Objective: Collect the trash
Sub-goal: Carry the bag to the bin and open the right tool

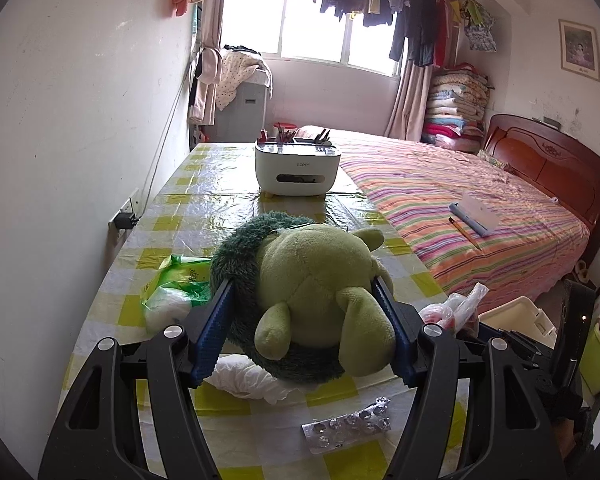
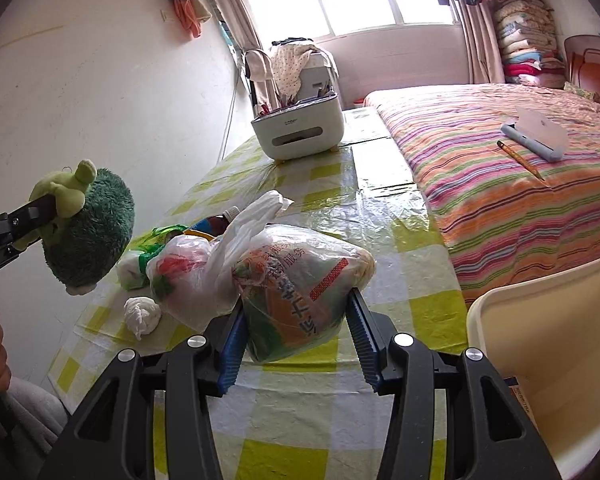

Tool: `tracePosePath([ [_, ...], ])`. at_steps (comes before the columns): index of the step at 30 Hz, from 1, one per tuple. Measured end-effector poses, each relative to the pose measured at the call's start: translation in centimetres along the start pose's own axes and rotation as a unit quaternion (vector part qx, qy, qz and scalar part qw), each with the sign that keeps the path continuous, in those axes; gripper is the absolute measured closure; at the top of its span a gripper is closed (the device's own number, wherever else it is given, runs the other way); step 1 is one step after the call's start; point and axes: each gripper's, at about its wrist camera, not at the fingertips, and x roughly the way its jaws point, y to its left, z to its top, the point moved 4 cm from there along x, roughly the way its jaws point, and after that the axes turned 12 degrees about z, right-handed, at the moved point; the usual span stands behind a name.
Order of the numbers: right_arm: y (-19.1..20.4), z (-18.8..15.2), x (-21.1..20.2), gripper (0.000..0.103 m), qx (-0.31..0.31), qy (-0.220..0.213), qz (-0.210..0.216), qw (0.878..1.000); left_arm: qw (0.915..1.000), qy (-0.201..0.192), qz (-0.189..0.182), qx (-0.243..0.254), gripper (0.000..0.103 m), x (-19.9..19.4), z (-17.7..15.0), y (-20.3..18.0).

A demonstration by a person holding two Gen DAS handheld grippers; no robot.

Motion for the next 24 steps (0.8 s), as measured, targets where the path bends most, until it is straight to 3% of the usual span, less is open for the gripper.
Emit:
tracePosePath([
  [10, -2.6, 0.3, -3.9, 0.057, 0.017, -0.049, -0.021, 0.998, 0.9997, 0.009, -0.017, 0.015, 0.038, 0.1, -1.3, -3.2],
  [24, -7.0, -0.4, -7.6, 0.057, 0.047, -0.082, -0.063, 0.993, 0.9964, 0.017, -0.058, 0.06, 0.037, -0.1, -3.7, -7.5],
])
